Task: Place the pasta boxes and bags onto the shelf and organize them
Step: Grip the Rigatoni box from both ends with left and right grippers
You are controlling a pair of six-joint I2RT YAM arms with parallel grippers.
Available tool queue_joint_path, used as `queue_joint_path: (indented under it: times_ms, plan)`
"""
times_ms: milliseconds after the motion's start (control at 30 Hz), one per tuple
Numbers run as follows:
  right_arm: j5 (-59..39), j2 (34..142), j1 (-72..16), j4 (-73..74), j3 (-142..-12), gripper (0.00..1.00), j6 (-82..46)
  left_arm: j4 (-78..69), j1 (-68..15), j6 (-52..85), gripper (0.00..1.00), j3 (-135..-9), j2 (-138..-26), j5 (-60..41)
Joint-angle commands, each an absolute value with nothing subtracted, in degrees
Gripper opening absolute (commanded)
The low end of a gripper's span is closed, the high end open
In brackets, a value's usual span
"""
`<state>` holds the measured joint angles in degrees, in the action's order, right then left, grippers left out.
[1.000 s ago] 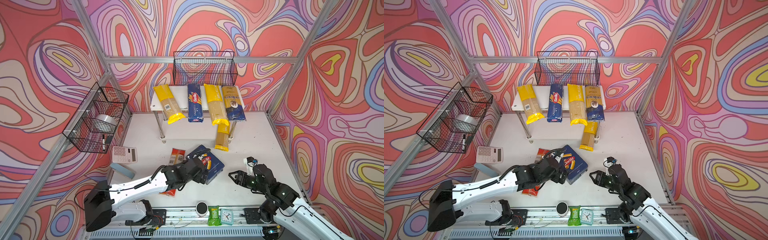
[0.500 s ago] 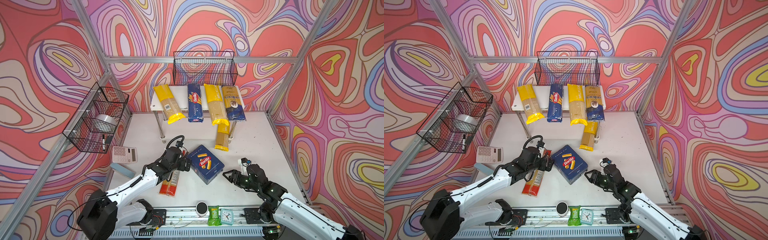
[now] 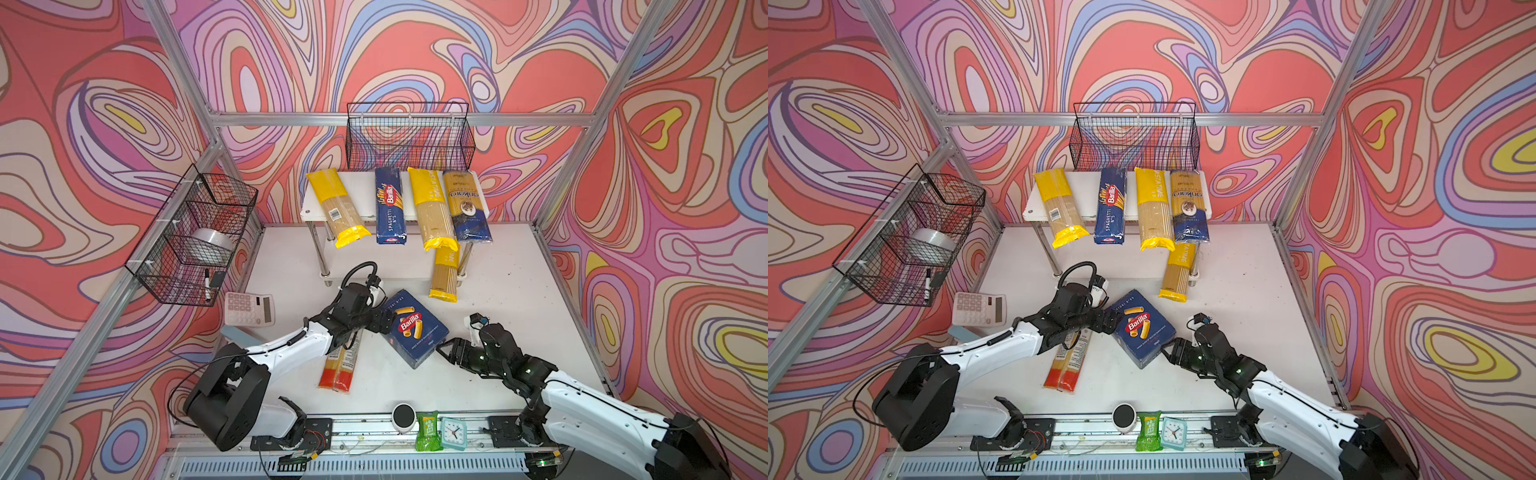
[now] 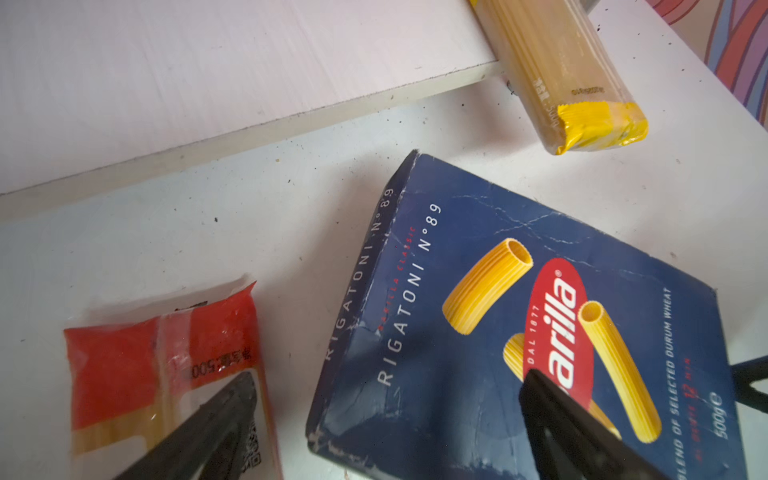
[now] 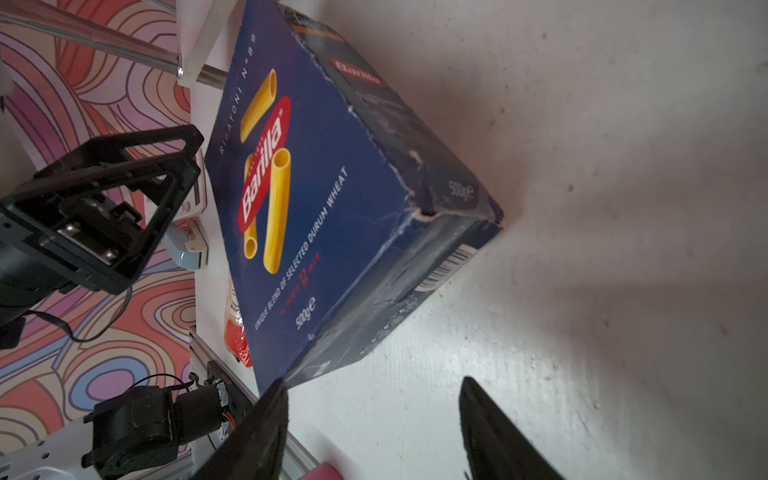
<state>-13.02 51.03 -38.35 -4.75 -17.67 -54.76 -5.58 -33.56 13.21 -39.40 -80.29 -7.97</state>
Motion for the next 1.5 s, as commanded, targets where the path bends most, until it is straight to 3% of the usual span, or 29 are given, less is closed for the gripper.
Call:
queue_joint_path:
  times_ms: [0,567,867,1067,1467]
  plan:
    - [-12.6,54.2,-38.7,-1.2,-20.5,0.67,-51.5,-8.9,-32.9,12.2,1.0,-41.6,-82.8,-12.9]
    - [-12.8,68.7,-39.5,7.6,-26.2,0.68,-51.2,-11.3,-33.2,16.1,1.0,-37.0,-84.2,-31.2]
    - [-9.5,70.1,-39.5,-1.6,-33.3,0.7,-46.2,-0.3,-42.7,19.4,1.0,-33.5,-72.6,-20.8]
    - [-10.8,71.8,-39.5,0.2,-31.4,0.72,-47.8,-0.4,-43.2,21.6,1.0,-28.0,-64.9,-14.9]
    - [-8.2,69.4,-39.5,-5.1,-30.2,0.73,-46.1,-3.5,-43.2,23.0,1.0,-30.9,-70.6,-13.1]
